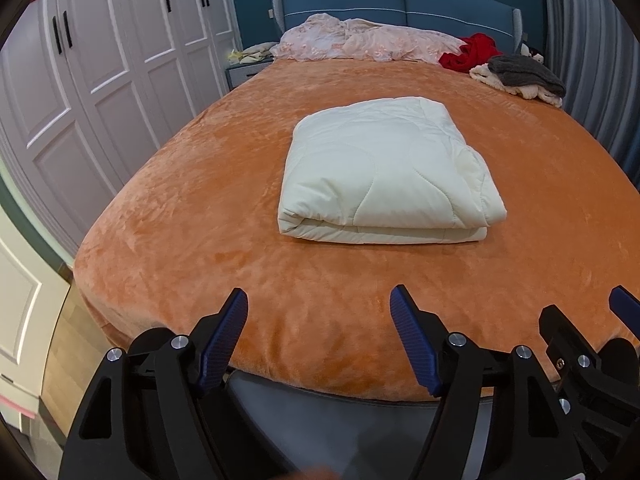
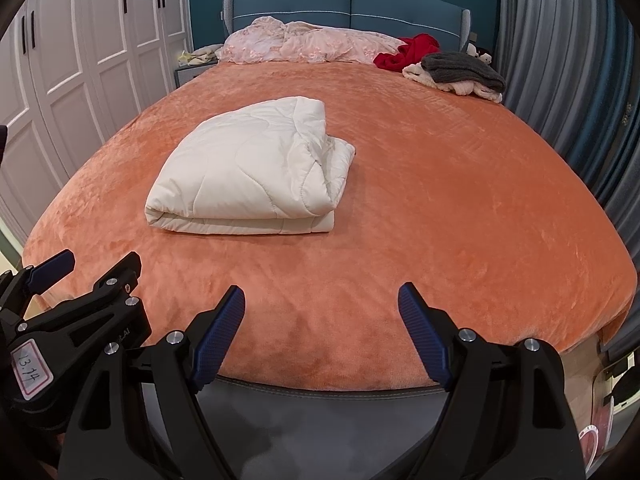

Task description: Fold large clothes

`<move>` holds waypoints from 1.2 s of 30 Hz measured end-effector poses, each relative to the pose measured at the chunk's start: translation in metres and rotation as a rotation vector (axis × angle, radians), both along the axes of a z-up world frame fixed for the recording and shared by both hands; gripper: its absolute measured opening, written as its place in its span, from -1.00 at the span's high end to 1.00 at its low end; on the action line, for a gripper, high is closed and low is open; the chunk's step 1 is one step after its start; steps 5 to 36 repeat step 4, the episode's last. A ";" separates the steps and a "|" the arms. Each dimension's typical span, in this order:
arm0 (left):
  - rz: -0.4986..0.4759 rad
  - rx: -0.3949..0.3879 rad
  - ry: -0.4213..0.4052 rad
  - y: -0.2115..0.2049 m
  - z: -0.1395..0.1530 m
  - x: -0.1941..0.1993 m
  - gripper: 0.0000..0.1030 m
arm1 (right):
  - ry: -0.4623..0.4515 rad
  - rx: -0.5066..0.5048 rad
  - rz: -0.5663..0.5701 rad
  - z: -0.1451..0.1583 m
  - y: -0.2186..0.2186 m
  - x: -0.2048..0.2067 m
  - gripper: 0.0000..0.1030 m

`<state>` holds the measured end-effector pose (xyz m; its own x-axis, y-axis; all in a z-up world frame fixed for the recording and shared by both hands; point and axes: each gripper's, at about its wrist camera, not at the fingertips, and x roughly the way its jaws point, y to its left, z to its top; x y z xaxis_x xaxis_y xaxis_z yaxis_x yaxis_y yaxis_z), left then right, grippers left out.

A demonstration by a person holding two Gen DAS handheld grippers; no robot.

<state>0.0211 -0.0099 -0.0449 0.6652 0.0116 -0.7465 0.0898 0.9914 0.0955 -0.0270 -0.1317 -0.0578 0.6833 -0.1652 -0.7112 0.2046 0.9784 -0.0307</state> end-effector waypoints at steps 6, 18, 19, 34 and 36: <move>0.006 -0.009 0.007 0.001 0.000 0.001 -0.35 | -0.001 -0.006 -0.006 0.001 0.003 0.001 -0.48; 0.006 -0.009 0.007 0.001 0.000 0.001 -0.35 | -0.001 -0.006 -0.006 0.001 0.003 0.001 -0.48; 0.006 -0.009 0.007 0.001 0.000 0.001 -0.35 | -0.001 -0.006 -0.006 0.001 0.003 0.001 -0.48; 0.006 -0.009 0.007 0.001 0.000 0.001 -0.35 | -0.001 -0.006 -0.006 0.001 0.003 0.001 -0.48; 0.006 -0.009 0.007 0.001 0.000 0.001 -0.35 | -0.001 -0.006 -0.006 0.001 0.003 0.001 -0.48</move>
